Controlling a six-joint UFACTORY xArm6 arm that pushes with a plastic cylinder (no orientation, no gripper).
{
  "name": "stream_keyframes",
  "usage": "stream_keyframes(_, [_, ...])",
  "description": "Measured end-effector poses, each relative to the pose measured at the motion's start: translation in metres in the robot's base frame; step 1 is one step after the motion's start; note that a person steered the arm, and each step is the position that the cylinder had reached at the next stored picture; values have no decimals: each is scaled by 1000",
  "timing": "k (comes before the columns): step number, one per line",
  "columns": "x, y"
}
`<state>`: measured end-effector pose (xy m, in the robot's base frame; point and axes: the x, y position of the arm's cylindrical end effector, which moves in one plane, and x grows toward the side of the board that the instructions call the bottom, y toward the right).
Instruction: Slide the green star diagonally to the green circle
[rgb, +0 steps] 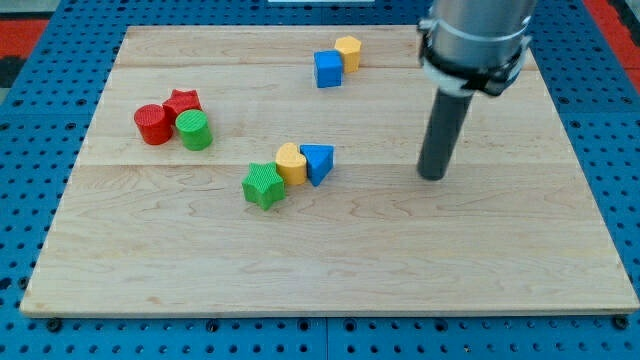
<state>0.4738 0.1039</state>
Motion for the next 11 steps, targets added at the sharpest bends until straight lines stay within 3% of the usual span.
stream_keyframes(1, [7, -39])
stream_keyframes(3, [10, -61])
stream_keyframes(6, [11, -162])
stream_keyframes(9, [-27, -255])
stream_keyframes(10, [-32, -219])
stream_keyframes(11, [-59, -136])
